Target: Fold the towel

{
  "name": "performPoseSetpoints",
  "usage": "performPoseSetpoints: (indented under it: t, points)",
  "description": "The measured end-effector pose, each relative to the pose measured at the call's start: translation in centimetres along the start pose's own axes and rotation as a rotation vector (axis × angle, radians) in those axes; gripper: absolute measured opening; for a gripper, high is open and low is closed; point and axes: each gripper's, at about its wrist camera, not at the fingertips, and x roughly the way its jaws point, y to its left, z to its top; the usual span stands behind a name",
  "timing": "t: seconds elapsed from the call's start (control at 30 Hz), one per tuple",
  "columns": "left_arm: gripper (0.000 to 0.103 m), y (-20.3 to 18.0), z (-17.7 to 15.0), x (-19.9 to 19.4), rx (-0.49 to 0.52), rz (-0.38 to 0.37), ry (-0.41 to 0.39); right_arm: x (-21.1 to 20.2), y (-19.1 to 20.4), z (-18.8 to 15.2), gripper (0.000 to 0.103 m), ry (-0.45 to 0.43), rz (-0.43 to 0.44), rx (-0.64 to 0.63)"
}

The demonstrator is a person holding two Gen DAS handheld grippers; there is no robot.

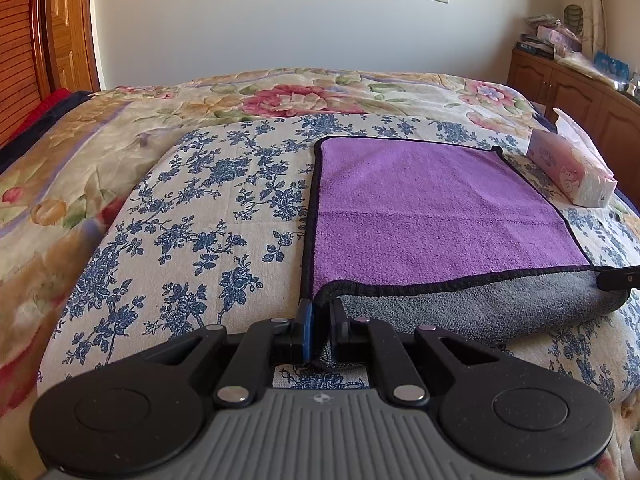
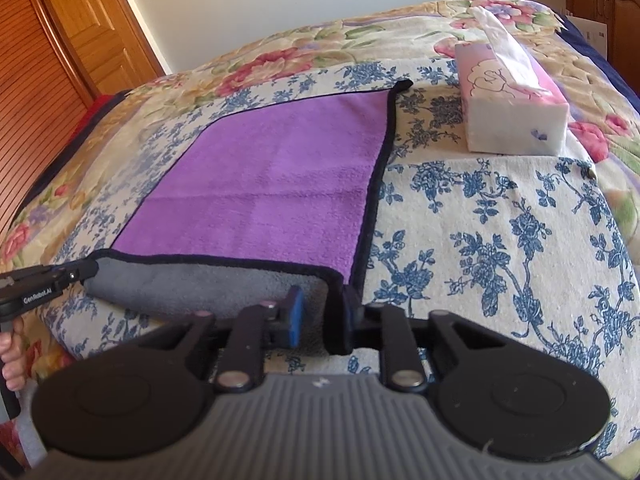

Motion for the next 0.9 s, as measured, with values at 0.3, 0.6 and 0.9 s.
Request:
performPoseSetpoints:
  t: [0.3, 0.6, 0.9]
  points:
    - [0.006, 0.2, 0.2, -0.2, -0.02, -0.034, -0.008, -0.4, 0.4, 0.2, 0.004, -0.016, 0.004, -0.04]
    - [0.005, -0.2, 0.9, -1.1, -0.011, -0.042, -0.048, -1.2, 0.8, 0.7, 0.004, -0.072, 0.001, -0.068]
    - [0.005, -0.4, 1.8, -2.1, -0.015, -0.055, -0.101, -1.9, 1.4, 1.3, 0.004, -0.119, 0.008, -0.098]
